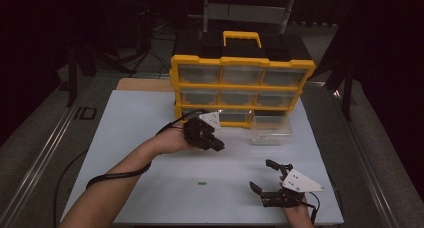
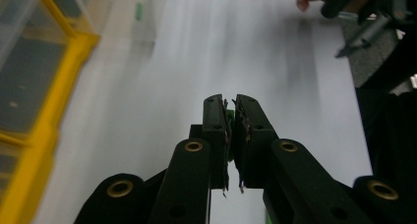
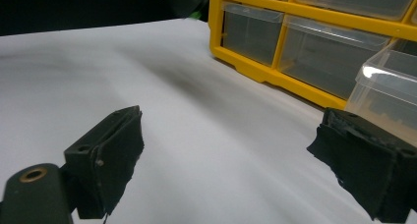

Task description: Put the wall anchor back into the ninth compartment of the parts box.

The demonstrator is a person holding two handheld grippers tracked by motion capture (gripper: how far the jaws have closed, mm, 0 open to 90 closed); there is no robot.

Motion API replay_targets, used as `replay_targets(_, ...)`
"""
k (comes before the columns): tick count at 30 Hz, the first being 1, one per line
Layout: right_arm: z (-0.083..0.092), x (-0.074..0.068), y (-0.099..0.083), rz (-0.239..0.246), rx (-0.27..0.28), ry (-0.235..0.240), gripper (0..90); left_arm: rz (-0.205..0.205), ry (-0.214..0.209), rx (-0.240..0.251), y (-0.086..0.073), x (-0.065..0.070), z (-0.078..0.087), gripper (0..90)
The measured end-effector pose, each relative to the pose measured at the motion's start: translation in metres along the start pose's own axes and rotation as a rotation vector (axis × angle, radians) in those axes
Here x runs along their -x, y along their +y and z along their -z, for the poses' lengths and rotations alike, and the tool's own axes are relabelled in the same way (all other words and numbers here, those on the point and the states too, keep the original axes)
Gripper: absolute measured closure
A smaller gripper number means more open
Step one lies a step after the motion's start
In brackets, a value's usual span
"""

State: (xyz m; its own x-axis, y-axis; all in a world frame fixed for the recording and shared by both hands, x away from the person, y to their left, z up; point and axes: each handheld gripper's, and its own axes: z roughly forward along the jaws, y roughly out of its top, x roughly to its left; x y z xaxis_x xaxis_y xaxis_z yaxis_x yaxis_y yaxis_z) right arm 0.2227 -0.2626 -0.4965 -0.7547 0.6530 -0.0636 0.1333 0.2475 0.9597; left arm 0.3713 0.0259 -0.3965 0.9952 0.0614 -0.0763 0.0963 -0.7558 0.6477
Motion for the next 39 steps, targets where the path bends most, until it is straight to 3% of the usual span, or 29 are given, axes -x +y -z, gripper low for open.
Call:
replay_targets(15, 0.001, 0.000, 0.000, -0.004, 0.007, 0.000, 10.0, -0.021, 0.024, 0.020, 0.048, -0.025, 0.002, 84.9)
replay_targets(23, 0.001, 0.000, 0.001, -0.004, 0.008, 0.003, 10.0, -0.034, 0.012, 0.054, 0.073, -0.032, -0.003, 84.9)
replay_targets(32, 0.002, 0.001, 0.001, -0.005, 0.013, 0.004, 10.0, -0.035, 0.027, 0.100, 0.100, -0.040, -0.019, 84.9)
replay_targets(39, 0.002, 0.001, 0.001, -0.009, 0.012, 0.008, 10.0, -0.002, 0.039, 0.117, 0.115, -0.048, -0.036, 84.9)
